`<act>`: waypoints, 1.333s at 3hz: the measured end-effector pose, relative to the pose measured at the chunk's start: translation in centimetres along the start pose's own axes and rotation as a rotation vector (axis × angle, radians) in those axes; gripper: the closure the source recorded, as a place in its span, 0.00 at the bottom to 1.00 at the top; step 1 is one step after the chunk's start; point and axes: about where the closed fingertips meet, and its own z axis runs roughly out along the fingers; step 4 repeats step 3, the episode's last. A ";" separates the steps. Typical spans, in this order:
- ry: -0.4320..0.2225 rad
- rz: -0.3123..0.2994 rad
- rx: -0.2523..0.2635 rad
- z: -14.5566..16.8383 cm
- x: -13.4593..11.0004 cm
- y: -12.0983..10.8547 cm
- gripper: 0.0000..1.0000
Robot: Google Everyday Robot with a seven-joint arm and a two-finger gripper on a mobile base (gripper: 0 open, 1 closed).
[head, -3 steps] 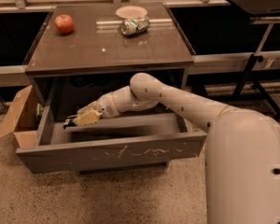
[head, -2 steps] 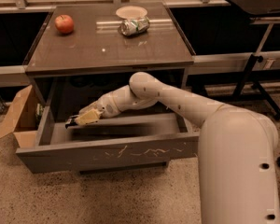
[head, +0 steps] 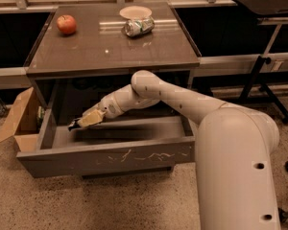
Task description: Place rxbar chocolate into top drawer
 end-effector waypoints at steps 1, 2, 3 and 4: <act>0.010 -0.004 0.014 -0.2 -0.1 0.1 0.09; -0.021 -0.040 0.058 -1.7 -1.1 1.7 0.00; -0.094 -0.092 0.128 -4.5 -2.2 4.9 0.00; -0.094 -0.092 0.128 -4.5 -2.2 4.9 0.00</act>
Offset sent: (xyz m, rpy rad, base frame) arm -0.0228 -0.0266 0.0513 0.0198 -0.1386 -0.0974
